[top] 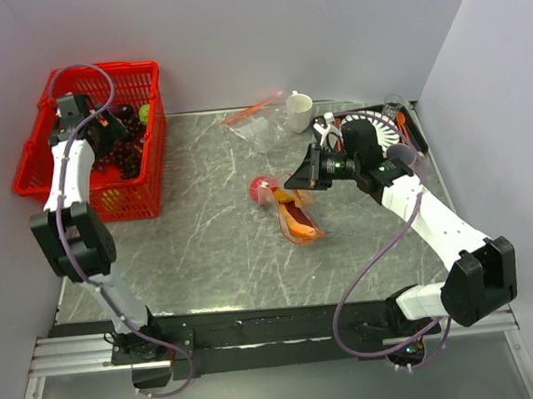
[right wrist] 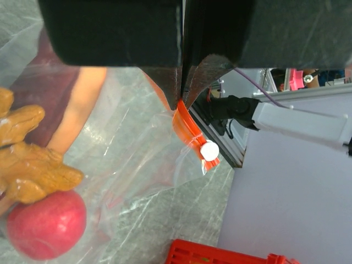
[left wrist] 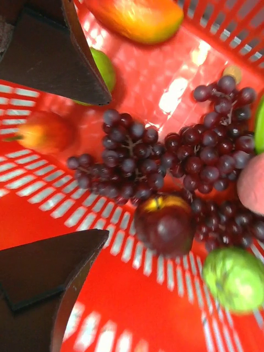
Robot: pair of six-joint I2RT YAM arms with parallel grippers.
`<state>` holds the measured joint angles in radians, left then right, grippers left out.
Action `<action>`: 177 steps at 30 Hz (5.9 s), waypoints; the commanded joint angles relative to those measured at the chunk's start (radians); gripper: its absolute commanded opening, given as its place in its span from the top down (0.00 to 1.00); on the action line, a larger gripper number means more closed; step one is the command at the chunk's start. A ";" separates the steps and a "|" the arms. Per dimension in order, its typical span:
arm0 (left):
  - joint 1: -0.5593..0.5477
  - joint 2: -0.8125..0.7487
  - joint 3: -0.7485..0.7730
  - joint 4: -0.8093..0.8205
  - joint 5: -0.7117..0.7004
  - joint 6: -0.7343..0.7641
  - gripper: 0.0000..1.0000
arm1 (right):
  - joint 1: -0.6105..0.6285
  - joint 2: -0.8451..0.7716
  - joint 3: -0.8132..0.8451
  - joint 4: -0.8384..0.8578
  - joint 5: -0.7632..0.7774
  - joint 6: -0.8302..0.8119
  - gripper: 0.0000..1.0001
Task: Place the food in the zip-top bag and seal the zipper
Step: Pick up the fake fruit from the bin, then place the fake fruit in the zipper food storage bag.
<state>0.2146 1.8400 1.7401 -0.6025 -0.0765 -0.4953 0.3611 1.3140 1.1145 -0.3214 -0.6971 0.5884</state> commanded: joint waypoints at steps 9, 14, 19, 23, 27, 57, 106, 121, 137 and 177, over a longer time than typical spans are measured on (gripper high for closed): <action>0.003 0.301 0.157 0.058 0.000 -0.042 0.01 | -0.007 -0.024 -0.016 0.042 -0.013 -0.018 1.00; 0.003 0.418 0.190 0.029 -0.002 -0.026 0.01 | -0.007 -0.015 -0.010 0.050 -0.019 -0.013 1.00; 0.000 0.536 0.260 -0.031 0.056 -0.020 0.01 | -0.005 -0.006 -0.013 0.068 -0.031 0.002 1.00; 0.002 0.553 0.265 -0.045 0.107 -0.005 0.30 | -0.007 -0.005 -0.008 0.064 -0.027 -0.001 1.00; 0.002 0.438 0.213 -0.039 0.103 0.003 0.58 | -0.007 -0.016 -0.015 0.067 -0.024 -0.001 1.00; 0.003 -0.108 0.344 -0.098 0.084 0.020 0.99 | -0.007 -0.025 -0.030 0.085 -0.035 0.016 1.00; -0.866 -0.561 -0.434 0.820 0.549 -0.400 0.99 | -0.025 0.154 0.258 0.122 -0.159 0.195 0.99; -0.939 -0.541 -0.493 0.568 0.180 -0.120 0.99 | -0.027 0.136 0.237 0.120 -0.159 0.208 0.99; -1.103 -0.449 -0.545 0.572 -0.229 0.086 0.99 | -0.028 0.125 0.248 0.157 -0.168 0.275 0.99; -1.115 -0.533 -0.688 0.805 -0.364 -0.313 0.99 | 0.087 -0.079 -0.143 0.577 0.102 0.810 1.00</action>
<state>-0.9009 1.3605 1.1175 0.0406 -0.6022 -0.6994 0.4458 1.2457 1.0306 0.0372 -0.6052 1.2865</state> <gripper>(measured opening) 0.027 0.011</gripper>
